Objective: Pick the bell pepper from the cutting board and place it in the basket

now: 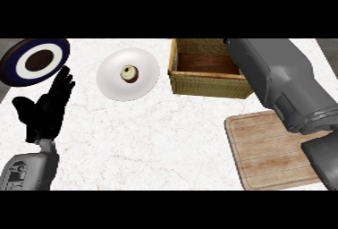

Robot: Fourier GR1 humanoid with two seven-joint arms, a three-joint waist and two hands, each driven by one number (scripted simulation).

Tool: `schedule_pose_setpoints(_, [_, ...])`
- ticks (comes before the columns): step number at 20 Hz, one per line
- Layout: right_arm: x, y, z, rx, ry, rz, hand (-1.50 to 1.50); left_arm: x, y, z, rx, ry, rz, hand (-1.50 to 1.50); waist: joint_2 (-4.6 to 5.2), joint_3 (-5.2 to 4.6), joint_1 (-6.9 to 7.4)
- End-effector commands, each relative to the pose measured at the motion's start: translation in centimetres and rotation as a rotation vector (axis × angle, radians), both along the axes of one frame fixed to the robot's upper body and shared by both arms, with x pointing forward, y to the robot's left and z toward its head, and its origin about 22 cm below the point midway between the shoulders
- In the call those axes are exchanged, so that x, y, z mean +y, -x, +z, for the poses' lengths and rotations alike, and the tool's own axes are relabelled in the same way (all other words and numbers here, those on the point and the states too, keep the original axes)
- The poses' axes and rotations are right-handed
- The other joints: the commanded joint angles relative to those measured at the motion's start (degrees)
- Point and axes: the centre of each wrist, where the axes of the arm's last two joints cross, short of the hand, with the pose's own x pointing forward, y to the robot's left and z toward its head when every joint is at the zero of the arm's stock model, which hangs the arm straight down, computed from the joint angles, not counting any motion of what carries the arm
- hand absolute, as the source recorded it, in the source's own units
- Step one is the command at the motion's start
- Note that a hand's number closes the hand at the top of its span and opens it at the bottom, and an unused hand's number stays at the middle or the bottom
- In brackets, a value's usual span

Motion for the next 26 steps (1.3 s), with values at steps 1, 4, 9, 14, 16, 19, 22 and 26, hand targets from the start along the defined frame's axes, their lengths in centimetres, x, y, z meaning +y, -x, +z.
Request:
schedule_pose_setpoints(1, [-0.1,0.3,-2.0,0.015,0.018,-0.016,1.5,-1.3,0.3,1.3,0.01,0.013,-0.004,0.0,-0.29,0.04,-0.25])
schedule_pose_setpoints(4, [-0.5,0.2,-2.1,0.051,0.019,-0.025,1.5,-0.4,-0.6,0.2,0.006,-0.01,0.009,0.0,-0.1,0.01,-0.3])
schedule_pose_setpoints(9, [-0.7,0.3,-3.0,0.07,0.043,-0.026,1.5,-0.3,0.7,-1.6,0.0,0.017,0.019,0.0,-0.04,0.0,-0.08])
schedule_pose_setpoints(14, [-2.9,0.3,-4.2,0.095,0.047,-0.045,1.5,-0.5,-0.4,1.2,-0.006,-0.006,0.0,0.0,0.03,0.04,0.06])
schedule_pose_setpoints(16, [-0.4,0.4,-3.3,0.123,0.027,-0.049,1.5,-1.0,-0.5,1.5,0.001,-0.012,0.002,0.0,-0.07,0.04,0.16])
schedule_pose_setpoints(19, [-2.4,0.3,-3.9,0.162,-0.009,-0.033,1.5,0.8,0.0,0.1,-0.003,-0.008,0.003,0.0,0.01,0.02,0.02])
schedule_pose_setpoints(22, [-2.3,0.3,-3.8,0.185,-0.03,-0.043,1.5,-0.5,-0.2,-0.2,0.022,0.012,-0.003,0.0,0.02,0.02,0.05])
schedule_pose_setpoints(26, [-2.4,0.4,-4.3,0.187,-0.059,-0.038,1.5,1.5,-0.3,-0.2,0.012,0.019,-0.013,0.0,0.08,0.01,0.02])
